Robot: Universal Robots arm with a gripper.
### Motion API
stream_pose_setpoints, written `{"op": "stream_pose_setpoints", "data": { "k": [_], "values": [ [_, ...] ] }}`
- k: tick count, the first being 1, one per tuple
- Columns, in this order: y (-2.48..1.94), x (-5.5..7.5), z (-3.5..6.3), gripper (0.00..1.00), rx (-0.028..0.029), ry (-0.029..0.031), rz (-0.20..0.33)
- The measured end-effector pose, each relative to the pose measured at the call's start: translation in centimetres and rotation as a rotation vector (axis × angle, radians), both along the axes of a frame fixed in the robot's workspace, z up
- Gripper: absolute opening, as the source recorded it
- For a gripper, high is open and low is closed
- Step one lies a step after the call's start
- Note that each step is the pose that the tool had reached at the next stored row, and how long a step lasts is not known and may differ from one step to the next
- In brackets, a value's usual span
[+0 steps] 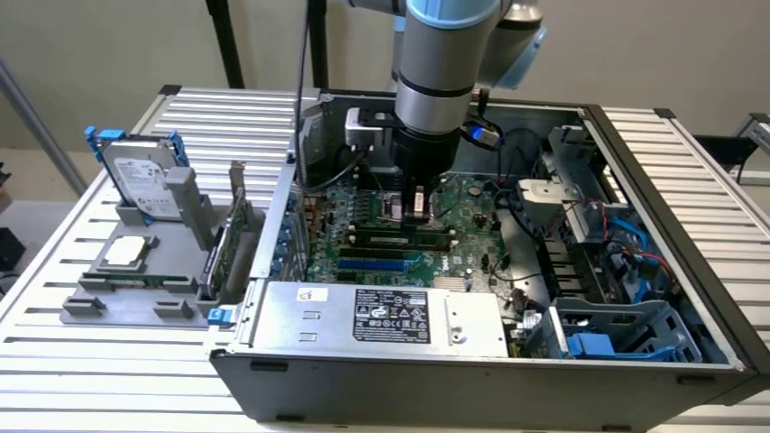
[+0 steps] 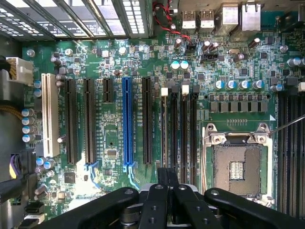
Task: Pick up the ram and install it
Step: 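Press down the ram until it locks into place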
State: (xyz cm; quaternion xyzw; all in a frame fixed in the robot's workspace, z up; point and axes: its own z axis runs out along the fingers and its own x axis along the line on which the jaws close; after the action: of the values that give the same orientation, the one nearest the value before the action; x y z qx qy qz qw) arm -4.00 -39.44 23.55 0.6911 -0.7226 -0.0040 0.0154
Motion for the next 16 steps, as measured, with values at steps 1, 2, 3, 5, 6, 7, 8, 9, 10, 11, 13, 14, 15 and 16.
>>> {"op": "stream_pose_setpoints", "data": {
  "k": [1, 2, 3, 5, 6, 7, 8, 9, 10, 11, 13, 14, 15, 16],
  "values": [
    [0.0, 0.0, -0.17, 0.11, 0.0, -0.0017, 0.0],
    [0.0, 0.0, -0.34, 0.11, 0.0, -0.0026, 0.0],
    [0.0, -0.1, -0.5, 0.11, -0.0006, -0.0034, 0.0],
    [-0.01, -0.1, -0.84, 0.11, -0.0013, -0.0044, 0.0],
    [-0.02, -0.1, -0.99, 0.11, -0.0018, -0.005, 0.0],
    [-0.02, -0.1, -1.12, 0.11, -0.0019, -0.006, 0.0],
    [-0.02, -0.1, -1.15, 0.11, -0.0014, -0.0063, 0.0],
    [-0.02, -0.1, -1.16, 0.11, -0.0008, -0.0066, 0.0],
    [-0.03, -0.1, -1.09, 0.11, -0.0007, -0.0065, 0.0],
    [0.02, -0.1, -0.75, 0.11, 0.0013, -0.0069, 0.0],
    [0.0, -0.1, 0.12, 0.11, 0.0009, -0.0065, 0.0],
    [-0.01, -0.1, 0.57, 0.11, 0.0008, -0.0064, 0.0],
    [-0.01, -0.1, 1.03, 0.11, 0.001, -0.0065, 0.0],
    [-0.01, -0.1, 1.48, 0.11, 0.0008, -0.0063, 0.0]
  ]
}}
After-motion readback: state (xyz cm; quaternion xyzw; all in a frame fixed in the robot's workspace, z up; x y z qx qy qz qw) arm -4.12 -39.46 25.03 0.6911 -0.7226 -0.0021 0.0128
